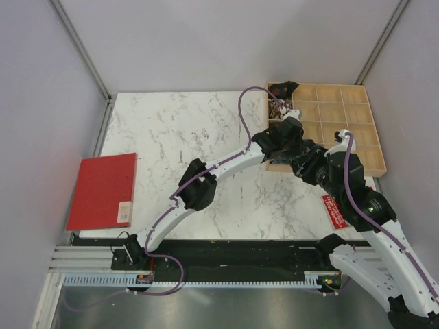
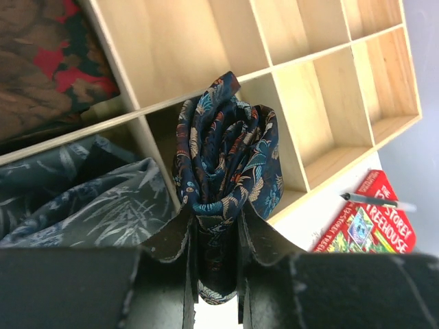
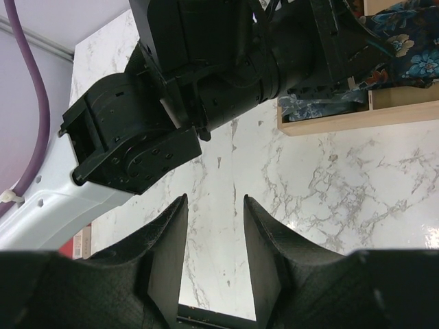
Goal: Roll the ties
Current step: Place the tie in the storage box, then reset both arms
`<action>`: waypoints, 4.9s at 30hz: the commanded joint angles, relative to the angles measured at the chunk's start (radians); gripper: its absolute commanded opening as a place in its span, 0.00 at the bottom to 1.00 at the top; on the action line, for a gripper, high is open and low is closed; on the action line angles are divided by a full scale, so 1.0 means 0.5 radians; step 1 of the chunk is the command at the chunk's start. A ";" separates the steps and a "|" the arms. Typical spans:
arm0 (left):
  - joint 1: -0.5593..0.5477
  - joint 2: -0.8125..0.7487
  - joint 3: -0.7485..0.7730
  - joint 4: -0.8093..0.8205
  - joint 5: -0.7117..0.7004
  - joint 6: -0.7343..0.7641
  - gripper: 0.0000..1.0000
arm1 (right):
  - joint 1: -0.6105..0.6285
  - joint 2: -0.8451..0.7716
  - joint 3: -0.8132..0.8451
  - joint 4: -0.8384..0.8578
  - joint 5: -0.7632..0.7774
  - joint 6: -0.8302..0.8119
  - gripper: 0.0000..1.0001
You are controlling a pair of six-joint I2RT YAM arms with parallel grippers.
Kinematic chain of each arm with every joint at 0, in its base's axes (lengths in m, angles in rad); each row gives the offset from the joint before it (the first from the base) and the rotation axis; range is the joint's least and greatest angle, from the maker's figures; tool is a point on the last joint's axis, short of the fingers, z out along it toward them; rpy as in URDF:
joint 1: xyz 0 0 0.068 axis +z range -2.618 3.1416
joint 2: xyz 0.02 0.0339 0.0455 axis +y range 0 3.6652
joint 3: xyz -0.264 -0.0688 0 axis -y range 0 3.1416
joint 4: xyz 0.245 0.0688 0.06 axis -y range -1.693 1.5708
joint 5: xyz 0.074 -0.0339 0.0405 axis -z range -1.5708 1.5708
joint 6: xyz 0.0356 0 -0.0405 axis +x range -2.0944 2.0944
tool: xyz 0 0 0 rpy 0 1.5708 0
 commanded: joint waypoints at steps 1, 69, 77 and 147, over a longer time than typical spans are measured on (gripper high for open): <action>0.004 0.082 0.126 0.065 0.132 0.032 0.02 | 0.002 0.001 -0.027 0.075 -0.033 0.002 0.46; 0.311 -2.620 -2.564 0.139 -0.282 0.427 0.95 | 0.002 0.237 0.065 0.459 -0.202 -0.010 0.54; 0.504 -3.161 -2.957 -0.094 -0.405 0.455 0.96 | 0.002 0.265 -0.092 0.603 -0.272 0.039 0.56; 1.820 -2.348 -4.445 3.063 0.194 1.464 1.00 | 0.005 -0.542 -0.503 0.290 0.627 -0.087 0.98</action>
